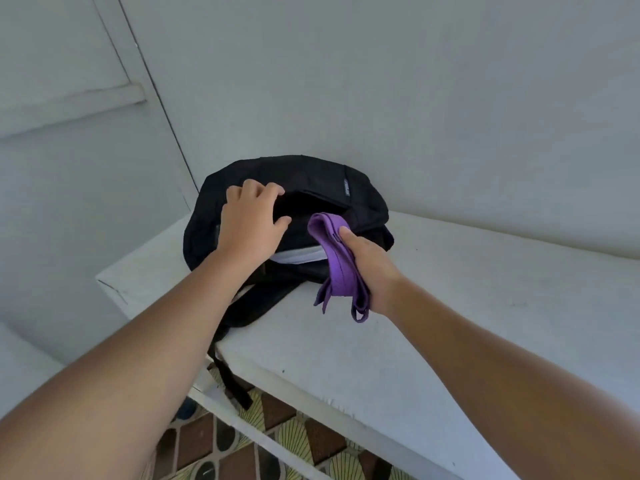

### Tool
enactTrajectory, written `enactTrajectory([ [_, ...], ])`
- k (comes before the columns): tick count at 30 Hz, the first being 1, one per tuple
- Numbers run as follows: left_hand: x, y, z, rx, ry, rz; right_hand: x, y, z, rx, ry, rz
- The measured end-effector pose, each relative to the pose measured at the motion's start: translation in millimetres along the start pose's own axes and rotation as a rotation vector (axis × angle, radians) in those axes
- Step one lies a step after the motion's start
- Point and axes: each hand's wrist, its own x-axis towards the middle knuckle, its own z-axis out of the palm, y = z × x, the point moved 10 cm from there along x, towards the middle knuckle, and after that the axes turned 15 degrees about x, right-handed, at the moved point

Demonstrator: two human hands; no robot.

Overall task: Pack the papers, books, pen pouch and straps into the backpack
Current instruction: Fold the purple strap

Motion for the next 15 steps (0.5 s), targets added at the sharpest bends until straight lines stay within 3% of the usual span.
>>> enactTrajectory([
  [7,37.9,-15.4,17.0,0.072,-0.061,0.096,19.6,-1.8,35.9,-0.175,-0.005,0.043],
  [12,54.8,-25.4,7.9,-0.148,-0.037,0.088,39.7,-10.6,59.2,-0.178,0.092,0.068],
  [15,62.2,-32.0,10.3,-0.259,-0.080,0.113,55.4,-19.0,64.1,-0.026,0.225,0.047],
])
